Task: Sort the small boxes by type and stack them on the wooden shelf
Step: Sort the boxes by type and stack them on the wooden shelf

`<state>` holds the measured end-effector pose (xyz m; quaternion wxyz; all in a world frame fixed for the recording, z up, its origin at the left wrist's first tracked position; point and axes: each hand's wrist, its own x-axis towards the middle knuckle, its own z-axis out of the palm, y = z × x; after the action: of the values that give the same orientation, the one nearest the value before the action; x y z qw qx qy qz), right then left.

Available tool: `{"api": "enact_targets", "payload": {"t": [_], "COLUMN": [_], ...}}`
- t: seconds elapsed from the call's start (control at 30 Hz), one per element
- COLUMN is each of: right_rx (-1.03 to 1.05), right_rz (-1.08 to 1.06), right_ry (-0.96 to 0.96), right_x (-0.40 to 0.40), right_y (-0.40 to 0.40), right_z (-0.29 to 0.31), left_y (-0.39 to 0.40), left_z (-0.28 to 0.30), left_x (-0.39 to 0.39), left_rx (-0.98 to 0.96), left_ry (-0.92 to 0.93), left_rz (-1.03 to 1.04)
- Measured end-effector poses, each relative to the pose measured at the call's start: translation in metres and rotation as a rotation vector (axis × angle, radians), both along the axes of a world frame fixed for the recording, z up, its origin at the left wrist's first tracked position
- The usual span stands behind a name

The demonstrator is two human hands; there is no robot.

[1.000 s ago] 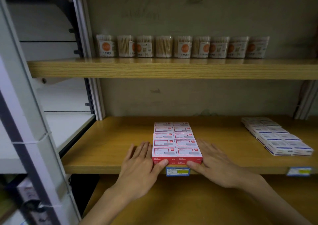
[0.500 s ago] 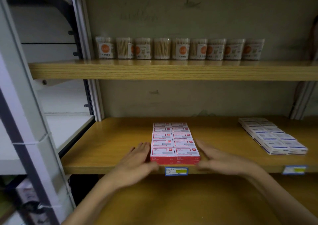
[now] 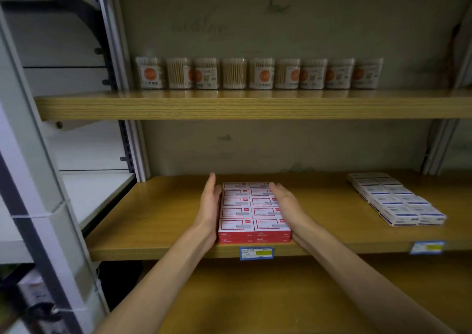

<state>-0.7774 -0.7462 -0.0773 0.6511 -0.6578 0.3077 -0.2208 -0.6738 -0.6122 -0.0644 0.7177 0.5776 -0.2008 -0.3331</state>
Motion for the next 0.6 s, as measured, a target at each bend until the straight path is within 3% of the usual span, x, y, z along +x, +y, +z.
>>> {"api": "enact_targets", "payload": {"t": [0.43, 0.5, 0.6], "right_rx": [-0.041, -0.126, -0.457], "right_rz": [-0.004, 0.000, 0.043], "right_ry": [0.007, 0.054, 0.154], "right_x": [0.001, -0.004, -0.023], "right_y": [-0.002, -0.003, -0.008], "right_z": [-0.005, -0.002, 0.008], "left_y": [-0.003, -0.001, 0.006], "left_z": [-0.005, -0.005, -0.005], "left_x": [0.002, 0.007, 0.021], "left_rx": [0.069, 0.135, 0.234], "left_ry": [-0.147, -0.228, -0.530], "left_rz": [-0.072, -0.079, -0.096]}}
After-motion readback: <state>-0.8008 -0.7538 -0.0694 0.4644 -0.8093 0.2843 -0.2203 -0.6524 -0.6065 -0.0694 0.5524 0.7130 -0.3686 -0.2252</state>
